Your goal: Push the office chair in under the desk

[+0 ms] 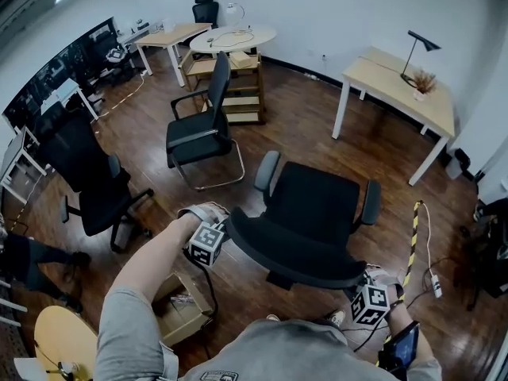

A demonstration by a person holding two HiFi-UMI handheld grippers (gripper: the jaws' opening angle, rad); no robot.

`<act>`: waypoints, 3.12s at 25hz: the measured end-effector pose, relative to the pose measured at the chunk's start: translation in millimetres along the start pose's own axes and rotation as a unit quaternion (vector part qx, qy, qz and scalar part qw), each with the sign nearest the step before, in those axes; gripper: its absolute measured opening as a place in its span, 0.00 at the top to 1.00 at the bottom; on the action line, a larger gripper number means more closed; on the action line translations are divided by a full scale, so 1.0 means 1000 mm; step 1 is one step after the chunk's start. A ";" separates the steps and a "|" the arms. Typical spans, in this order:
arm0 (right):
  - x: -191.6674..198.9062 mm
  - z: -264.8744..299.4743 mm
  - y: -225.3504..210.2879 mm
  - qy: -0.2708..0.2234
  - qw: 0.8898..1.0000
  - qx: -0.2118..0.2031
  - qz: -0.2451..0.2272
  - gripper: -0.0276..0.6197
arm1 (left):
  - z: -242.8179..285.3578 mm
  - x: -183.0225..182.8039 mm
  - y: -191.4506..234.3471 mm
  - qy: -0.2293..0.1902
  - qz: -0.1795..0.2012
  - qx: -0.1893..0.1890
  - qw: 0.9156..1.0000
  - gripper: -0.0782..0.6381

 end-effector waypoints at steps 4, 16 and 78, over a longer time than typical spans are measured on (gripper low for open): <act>0.002 0.001 0.007 -0.004 1.000 0.000 0.014 0.76 | 0.006 -0.003 0.005 -0.002 0.004 -0.007 1.000 0.72; -0.026 0.012 0.003 -0.036 0.999 -0.017 0.031 0.75 | -0.004 0.020 0.012 0.013 -0.012 0.008 1.000 0.72; 0.177 0.010 -0.183 -0.056 0.993 -0.044 0.092 0.73 | 0.155 -0.068 0.245 -0.045 0.007 -0.006 0.999 0.72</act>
Point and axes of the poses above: the fingertips, and each gripper's own axes: z forward along the fingers, y to its left, x out of its underside, the point moved 3 cm from there along -z, backward along the fingers, and after that the axes turned 2 degrees about -x, right-handed, at the moved point
